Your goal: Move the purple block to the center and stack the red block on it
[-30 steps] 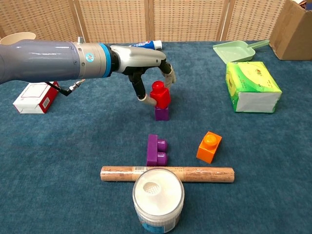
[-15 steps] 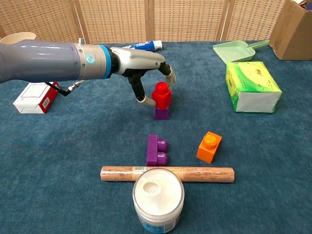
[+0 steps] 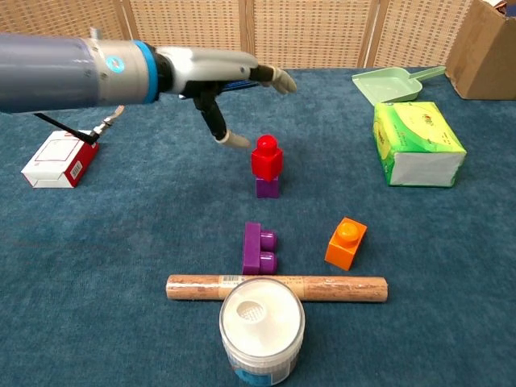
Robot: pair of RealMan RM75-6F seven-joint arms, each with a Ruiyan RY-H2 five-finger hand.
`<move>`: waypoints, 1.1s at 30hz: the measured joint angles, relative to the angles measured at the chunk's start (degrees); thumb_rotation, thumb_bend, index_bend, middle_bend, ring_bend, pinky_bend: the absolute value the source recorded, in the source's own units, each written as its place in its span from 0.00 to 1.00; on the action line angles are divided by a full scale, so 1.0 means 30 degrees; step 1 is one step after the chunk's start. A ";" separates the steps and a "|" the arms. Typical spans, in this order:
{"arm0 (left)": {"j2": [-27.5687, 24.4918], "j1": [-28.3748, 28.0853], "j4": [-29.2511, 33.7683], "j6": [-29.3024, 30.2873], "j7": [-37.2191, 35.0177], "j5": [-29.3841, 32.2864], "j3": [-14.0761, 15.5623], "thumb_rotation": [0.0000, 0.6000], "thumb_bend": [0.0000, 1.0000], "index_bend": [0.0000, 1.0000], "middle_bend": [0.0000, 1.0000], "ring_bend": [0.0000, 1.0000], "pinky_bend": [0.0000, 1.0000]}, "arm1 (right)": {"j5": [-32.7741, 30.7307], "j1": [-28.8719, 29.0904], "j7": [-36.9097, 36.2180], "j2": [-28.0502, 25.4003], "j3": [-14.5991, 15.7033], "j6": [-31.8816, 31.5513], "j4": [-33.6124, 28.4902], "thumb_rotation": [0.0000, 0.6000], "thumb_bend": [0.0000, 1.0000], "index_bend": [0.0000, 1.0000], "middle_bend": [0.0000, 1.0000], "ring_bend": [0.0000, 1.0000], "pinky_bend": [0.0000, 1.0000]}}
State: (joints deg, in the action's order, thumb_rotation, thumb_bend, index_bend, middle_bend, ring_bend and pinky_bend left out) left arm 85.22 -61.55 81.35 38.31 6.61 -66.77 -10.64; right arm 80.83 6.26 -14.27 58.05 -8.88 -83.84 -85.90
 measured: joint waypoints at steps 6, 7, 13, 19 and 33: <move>-0.2968 0.2094 0.3404 0.2522 0.0525 0.0005 0.0618 1.00 0.38 0.10 0.03 0.00 0.00 | 0.0000 0.0453 0.0600 0.0220 -0.0169 0.0361 -0.0070 1.00 0.13 0.34 0.16 0.00 0.07; -0.3747 0.2717 0.4242 0.3248 0.0671 -0.0020 0.0854 1.00 0.38 0.11 0.03 0.00 0.00 | 0.0000 0.0559 0.0799 0.0319 -0.0188 0.0460 -0.0105 1.00 0.13 0.34 0.15 0.00 0.06; -0.7467 0.6469 0.7294 0.6883 0.0615 -0.0661 0.2528 1.00 0.37 0.14 0.03 0.00 0.00 | 0.0195 0.1065 0.1699 0.0855 -0.0216 0.0791 -0.0346 1.00 0.13 0.34 0.15 0.00 0.05; -0.9346 1.0380 0.8062 1.0736 -0.0196 -0.2665 0.4328 1.00 0.37 0.15 0.05 0.00 0.00 | 0.0449 0.1389 0.2909 0.1090 -0.0140 0.0974 -0.0870 1.00 0.13 0.34 0.15 0.00 0.05; -0.9896 1.7842 0.5332 1.8646 -0.3540 -0.5945 0.6675 1.00 0.37 0.17 0.08 0.02 0.00 | 0.0479 0.1227 0.5506 0.1625 0.0486 0.0866 -0.2140 1.00 0.13 0.34 0.15 0.00 0.04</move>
State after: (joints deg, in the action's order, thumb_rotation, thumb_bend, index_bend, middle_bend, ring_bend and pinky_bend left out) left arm 55.54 -8.02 97.34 94.24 -4.01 -84.61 9.38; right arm 82.26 9.94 2.25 62.92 -7.43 -81.25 -92.32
